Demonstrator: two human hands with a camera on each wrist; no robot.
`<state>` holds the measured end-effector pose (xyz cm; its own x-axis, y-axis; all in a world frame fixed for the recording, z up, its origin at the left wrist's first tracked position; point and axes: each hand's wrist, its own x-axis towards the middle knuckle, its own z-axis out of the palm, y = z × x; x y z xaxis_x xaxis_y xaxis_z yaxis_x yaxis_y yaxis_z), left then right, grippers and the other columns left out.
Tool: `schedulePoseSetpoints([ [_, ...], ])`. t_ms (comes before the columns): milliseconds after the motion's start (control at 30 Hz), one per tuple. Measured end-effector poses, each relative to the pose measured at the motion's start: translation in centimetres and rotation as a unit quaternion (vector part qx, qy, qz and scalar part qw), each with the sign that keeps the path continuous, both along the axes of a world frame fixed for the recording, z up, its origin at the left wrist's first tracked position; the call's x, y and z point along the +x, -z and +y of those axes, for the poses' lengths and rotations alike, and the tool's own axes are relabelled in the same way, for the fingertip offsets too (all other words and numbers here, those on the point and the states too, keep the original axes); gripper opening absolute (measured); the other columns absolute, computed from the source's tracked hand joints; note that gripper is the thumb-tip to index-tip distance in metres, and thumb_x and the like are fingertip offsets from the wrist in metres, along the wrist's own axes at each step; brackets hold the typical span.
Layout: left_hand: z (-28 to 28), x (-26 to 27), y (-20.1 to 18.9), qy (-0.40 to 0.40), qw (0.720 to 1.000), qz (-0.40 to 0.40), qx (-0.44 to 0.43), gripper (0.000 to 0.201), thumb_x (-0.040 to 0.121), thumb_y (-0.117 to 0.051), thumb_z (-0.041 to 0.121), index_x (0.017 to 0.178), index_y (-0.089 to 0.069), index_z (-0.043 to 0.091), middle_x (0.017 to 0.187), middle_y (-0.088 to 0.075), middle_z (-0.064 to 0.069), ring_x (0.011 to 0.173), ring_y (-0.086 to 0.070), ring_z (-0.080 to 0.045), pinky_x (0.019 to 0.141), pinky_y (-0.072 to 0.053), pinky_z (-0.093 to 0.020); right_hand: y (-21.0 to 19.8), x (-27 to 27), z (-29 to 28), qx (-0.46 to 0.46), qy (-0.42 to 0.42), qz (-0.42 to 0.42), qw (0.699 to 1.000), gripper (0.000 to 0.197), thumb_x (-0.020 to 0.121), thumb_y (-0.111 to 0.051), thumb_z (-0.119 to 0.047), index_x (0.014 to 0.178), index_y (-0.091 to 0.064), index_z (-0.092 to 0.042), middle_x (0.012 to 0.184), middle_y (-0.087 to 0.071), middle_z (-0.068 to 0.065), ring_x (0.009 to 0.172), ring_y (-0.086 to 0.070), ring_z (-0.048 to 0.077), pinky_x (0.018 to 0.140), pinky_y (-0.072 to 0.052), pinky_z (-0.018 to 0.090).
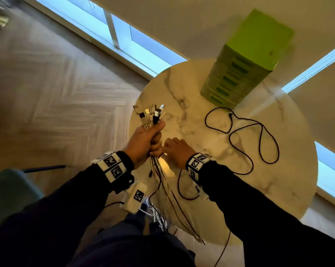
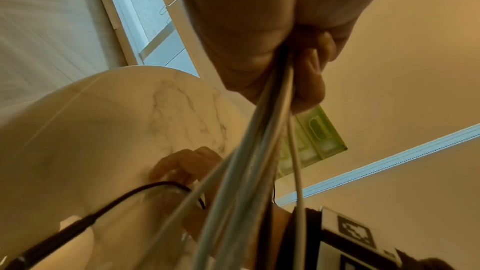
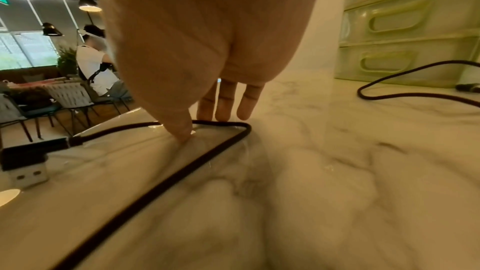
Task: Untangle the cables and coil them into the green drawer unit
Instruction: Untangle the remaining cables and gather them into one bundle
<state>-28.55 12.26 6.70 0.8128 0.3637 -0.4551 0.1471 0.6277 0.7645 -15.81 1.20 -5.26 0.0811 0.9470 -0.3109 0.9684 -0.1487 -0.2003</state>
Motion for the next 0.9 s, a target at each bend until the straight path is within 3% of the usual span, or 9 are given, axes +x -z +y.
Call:
schedulePoseSetpoints([
  [133,0.4,0.0,0.5,0.006,1.0,0.021,0.014,0.033,0.102,-0.053,0.029,0.074,-0.039,0.023,0.052,-0.023,0.007,0.04,-0.018,-0.008,0.04,-0.021,-0.021,0.1,0.2,0.3,-0.037,-0.012,-0.037,0.999,0.027,0.099,-0.048,-0.026,0.122,-0.052,-0.013,0.124,-0.05,0.012,0.114,-0.047,0.034,0.081,-0.034,0.041],
  [233,0.6,0.4,0.8,0.002,0.999,0.029,0.014,0.034,0.102,-0.054,0.028,0.072,-0.039,0.025,0.054,-0.023,0.007,0.041,-0.018,-0.008,0.042,-0.018,-0.022,-1.7,2.5,-0.3,-0.082,0.134,0.075,0.985,0.024,0.1,-0.047,-0.027,0.119,-0.048,-0.014,0.114,-0.057,0.012,0.105,-0.055,0.034,0.081,-0.044,0.04],
  [300,0.7,0.8,0.9,-0.013,0.999,0.034,0.009,0.037,0.103,-0.055,0.027,0.07,-0.038,0.026,0.054,-0.023,0.007,0.042,-0.017,-0.008,0.043,-0.017,-0.022,-3.9,4.9,-1.0,-0.071,0.306,0.202,0.928,0.019,0.103,-0.043,-0.026,0.113,-0.045,-0.01,0.097,-0.059,0.014,0.089,-0.059,0.034,0.074,-0.048,0.04],
  [400,0.2,2.2,1.0,-0.025,0.999,0.038,0.001,0.035,0.101,-0.059,0.025,0.07,-0.04,0.026,0.056,-0.024,0.007,0.044,-0.018,-0.008,0.045,-0.017,-0.022,-7.9,8.1,-2.3,0.018,0.511,0.279,0.813,0.029,0.104,-0.041,-0.035,0.107,-0.052,-0.008,0.082,-0.054,0.007,0.072,-0.059,0.03,0.063,-0.053,0.038],
  [500,-0.9,3.9,0.8,-0.017,0.999,0.03,-0.018,0.034,0.099,-0.061,0.024,0.073,-0.04,0.027,0.057,-0.023,0.008,0.043,-0.018,-0.007,0.045,-0.016,-0.022,-11.7,8.6,-3.8,0.189,0.566,0.391,0.701,0.031,0.106,-0.039,-0.038,0.093,-0.054,-0.013,0.068,-0.04,-0.003,0.056,-0.04,0.015,0.055,-0.047,0.031],
  [567,-2.1,5.1,0.1,-0.002,0.999,0.013,-0.035,0.035,0.098,-0.063,0.025,0.073,-0.039,0.027,0.06,-0.021,0.007,0.044,-0.017,-0.007,0.046,-0.014,-0.023,-14.8,7.3,-4.9,0.303,0.532,0.432,0.663,0.026,0.108,-0.038,-0.032,0.092,-0.048,-0.014,0.066,-0.035,-0.005,0.054,-0.036,0.01,0.056,-0.044,0.029],
  [633,-3.2,6.2,-0.8,0.013,0.999,-0.006,-0.042,0.036,0.094,-0.066,0.03,0.072,-0.038,0.028,0.061,-0.02,0.007,0.046,-0.016,-0.007,0.048,-0.013,-0.025,-16.7,5.3,-5.8,0.359,0.49,0.415,0.677,0.022,0.109,-0.037,-0.028,0.095,-0.044,-0.013,0.069,-0.038,-0.004,0.056,-0.037,0.01,0.056,-0.042,0.029],
  [767,-5.7,8.3,-2.4,0.063,0.996,-0.043,-0.046,0.043,0.08,-0.072,0.049,0.072,-0.034,0.03,0.06,-0.018,0.009,0.049,-0.013,-0.008,0.047,-0.013,-0.024,-16.9,1.6,-7.9,0.378,0.438,0.328,0.747,0.02,0.108,-0.04,-0.031,0.095,-0.043,-0.016,0.076,-0.043,-0.002,0.062,-0.039,0.013,0.058,-0.037,0.031],
  [900,-8.0,9.5,-3.4,0.112,0.992,-0.053,-0.014,0.047,0.076,-0.071,0.057,0.072,-0.034,0.027,0.063,-0.015,0.004,0.049,-0.013,-0.008,0.047,-0.011,-0.025,-17.0,-0.9,-9.9,0.372,0.448,0.217,0.783,0.014,0.107,-0.043,-0.024,0.096,-0.046,-0.015,0.074,-0.048,-0.014,0.065,-0.05,-0.003,0.059,-0.037,0.015],
])
